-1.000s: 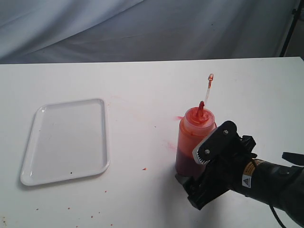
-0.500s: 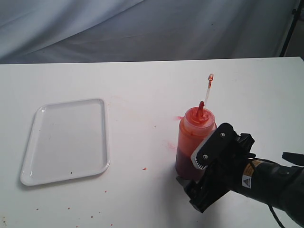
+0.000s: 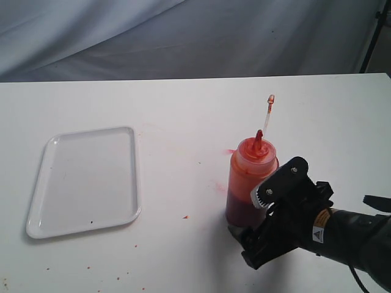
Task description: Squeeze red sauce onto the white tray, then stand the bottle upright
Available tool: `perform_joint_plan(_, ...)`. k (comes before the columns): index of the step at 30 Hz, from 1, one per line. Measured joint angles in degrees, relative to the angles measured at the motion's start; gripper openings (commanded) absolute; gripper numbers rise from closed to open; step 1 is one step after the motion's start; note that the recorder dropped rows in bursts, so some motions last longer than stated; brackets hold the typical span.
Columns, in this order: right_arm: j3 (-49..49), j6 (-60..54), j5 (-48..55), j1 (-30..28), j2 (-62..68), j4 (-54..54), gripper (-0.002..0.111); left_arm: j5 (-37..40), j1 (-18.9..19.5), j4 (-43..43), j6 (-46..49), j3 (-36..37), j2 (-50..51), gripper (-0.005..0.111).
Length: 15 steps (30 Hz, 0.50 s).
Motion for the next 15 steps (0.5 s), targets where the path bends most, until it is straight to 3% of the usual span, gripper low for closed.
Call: perform_joint_plan(15, -0.08, -0.57, -12.59, 0.0, 8.85, 0.0, 0.094, 0.0, 0.0, 0.0, 0.0, 0.0, 0.0, 0.0)
